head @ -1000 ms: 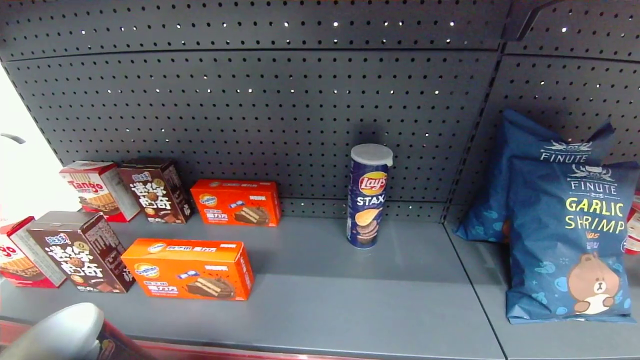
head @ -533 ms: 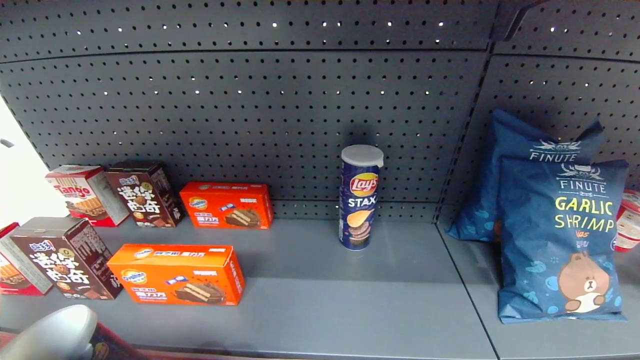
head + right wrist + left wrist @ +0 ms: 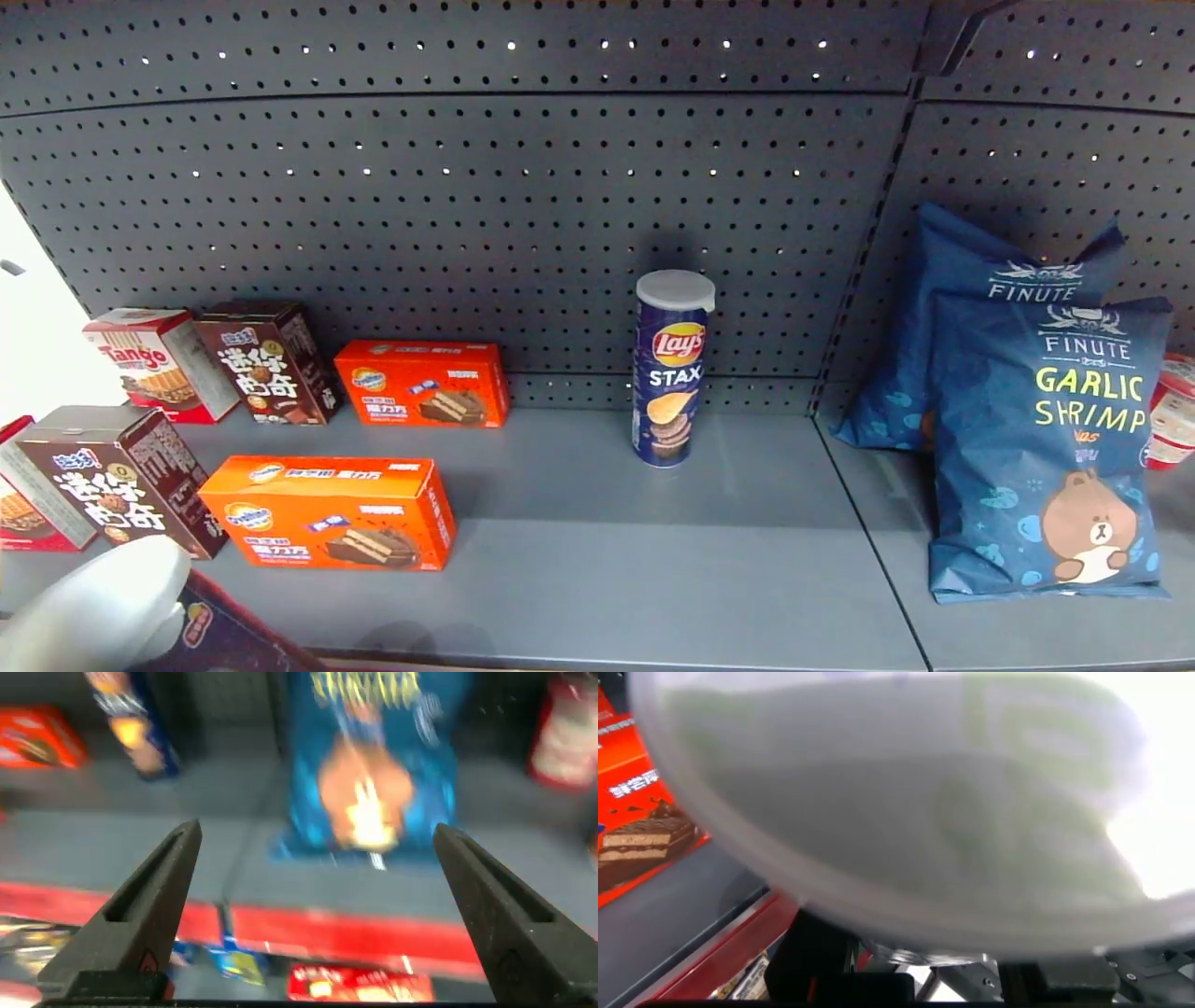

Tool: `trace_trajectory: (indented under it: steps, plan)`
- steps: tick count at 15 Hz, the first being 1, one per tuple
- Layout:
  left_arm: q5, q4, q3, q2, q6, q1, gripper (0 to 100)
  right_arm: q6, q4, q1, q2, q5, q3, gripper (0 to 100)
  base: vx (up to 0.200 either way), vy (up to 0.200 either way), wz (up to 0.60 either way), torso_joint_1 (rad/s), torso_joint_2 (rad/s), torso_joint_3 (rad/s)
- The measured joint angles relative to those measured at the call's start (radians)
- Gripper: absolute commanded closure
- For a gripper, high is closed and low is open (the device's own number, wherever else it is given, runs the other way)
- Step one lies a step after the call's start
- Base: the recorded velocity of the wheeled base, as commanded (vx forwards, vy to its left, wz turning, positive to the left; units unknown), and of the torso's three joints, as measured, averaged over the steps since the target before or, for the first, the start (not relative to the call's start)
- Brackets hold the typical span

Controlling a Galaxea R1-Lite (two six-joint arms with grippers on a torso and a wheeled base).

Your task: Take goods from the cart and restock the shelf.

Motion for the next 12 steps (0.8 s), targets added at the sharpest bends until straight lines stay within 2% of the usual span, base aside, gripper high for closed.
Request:
trace_trajectory:
  steps: [3, 6, 9, 12]
  plan:
    - [-0.001, -0.002, 0.000, 0.034, 0.001, -0.005, 100, -0.049, -0.057, 0.135, 0.241, 0.098, -0.172, 0, 0.000, 0.000, 0.00, 0.000, 0.00, 0.000]
    - [-0.001, -0.002, 0.008, 0.059, 0.003, -0.011, 100, -0.100, -0.089, 0.275, 0.455, 0.129, -0.280, 0, 0.000, 0.000, 0.00, 0.000, 0.00, 0.000]
    - [-0.004, -0.002, 0.030, 0.069, 0.003, -0.015, 100, -0.117, -0.126, 0.360, 0.665, 0.147, -0.367, 0, 0.000, 0.000, 0.00, 0.000, 0.00, 0.000]
    - [-0.006, -0.002, 0.041, 0.072, 0.003, -0.018, 100, -0.204, -0.232, 0.393, 0.862, 0.213, -0.429, 0, 0.000, 0.000, 0.00, 0.000, 0.00, 0.000]
